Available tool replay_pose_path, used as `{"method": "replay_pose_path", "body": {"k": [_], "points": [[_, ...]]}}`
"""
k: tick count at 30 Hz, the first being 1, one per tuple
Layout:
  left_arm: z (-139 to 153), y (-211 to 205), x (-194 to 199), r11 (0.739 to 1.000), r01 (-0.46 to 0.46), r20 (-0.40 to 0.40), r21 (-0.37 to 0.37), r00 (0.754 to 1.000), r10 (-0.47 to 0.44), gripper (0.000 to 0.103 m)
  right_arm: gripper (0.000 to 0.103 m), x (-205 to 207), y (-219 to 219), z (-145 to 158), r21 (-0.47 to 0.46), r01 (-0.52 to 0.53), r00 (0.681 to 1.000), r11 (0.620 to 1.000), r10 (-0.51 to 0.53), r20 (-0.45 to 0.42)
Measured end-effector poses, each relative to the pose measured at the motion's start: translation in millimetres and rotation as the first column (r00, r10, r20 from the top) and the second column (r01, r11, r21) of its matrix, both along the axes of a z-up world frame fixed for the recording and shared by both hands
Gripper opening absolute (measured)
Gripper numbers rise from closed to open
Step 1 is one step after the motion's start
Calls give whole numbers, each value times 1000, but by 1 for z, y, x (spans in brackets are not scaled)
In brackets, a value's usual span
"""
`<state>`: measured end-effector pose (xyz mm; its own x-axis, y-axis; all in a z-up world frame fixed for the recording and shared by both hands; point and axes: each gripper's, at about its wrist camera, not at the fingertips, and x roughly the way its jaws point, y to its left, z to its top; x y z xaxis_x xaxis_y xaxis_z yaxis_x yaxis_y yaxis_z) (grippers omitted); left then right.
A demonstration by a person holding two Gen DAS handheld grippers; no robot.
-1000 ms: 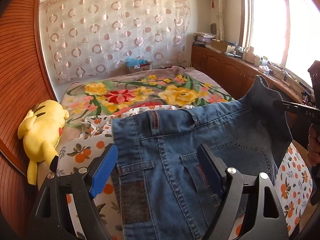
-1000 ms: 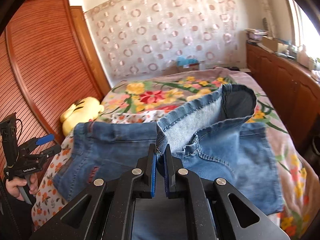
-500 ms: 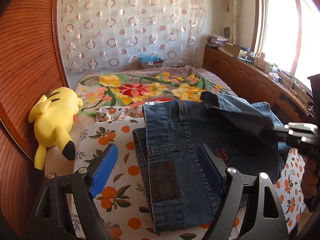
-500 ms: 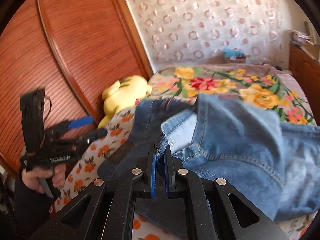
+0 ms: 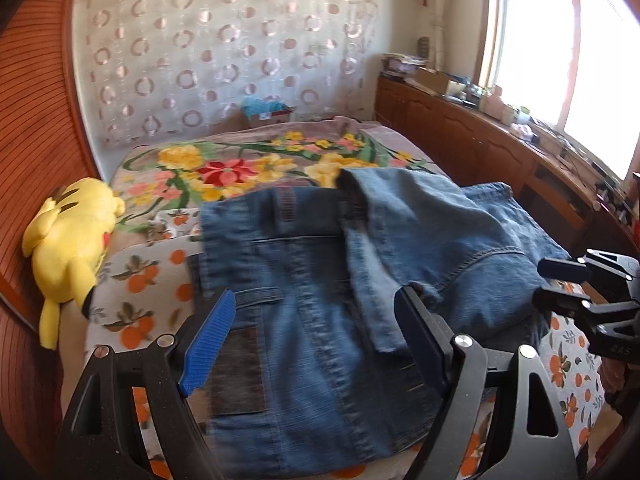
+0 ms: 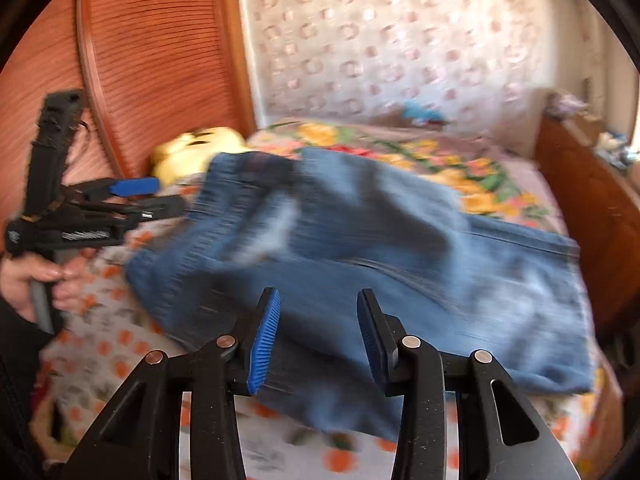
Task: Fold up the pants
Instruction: 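Fold the leg over the jeans with the right gripper and release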
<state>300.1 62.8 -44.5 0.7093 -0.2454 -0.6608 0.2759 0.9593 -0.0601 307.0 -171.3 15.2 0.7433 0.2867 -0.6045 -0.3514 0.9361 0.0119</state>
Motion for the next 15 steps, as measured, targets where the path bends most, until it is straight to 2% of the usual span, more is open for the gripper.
{"method": "replay_pose_path", "body": {"k": [4,8,9,11,12,15], "points": [[-3,-34,3,997,81,-3,1,997,-81,82,42,-12,-31,-16,-32,81,995,996,-78,63],[-6,-60,9,990,140,-26,-6,990,-140,69,42,-6,-52,-30,-18,112,994,993,-112,1],[-7,-65,11,989,150,-34,-7,988,-150,62,42,-3,-46,-34,-19,120,993,993,-120,-8],[-11,-73,14,987,163,-53,-3,985,-163,57,42,1,-53,-38,9,117,992,993,-117,-36],[-12,-74,15,986,165,-60,-2,985,-165,54,42,6,-41,-40,18,113,993,993,-113,-42],[-19,-76,19,985,170,-92,-13,981,-171,45,42,6,-44,-46,17,97,994,995,-96,-51]]}}
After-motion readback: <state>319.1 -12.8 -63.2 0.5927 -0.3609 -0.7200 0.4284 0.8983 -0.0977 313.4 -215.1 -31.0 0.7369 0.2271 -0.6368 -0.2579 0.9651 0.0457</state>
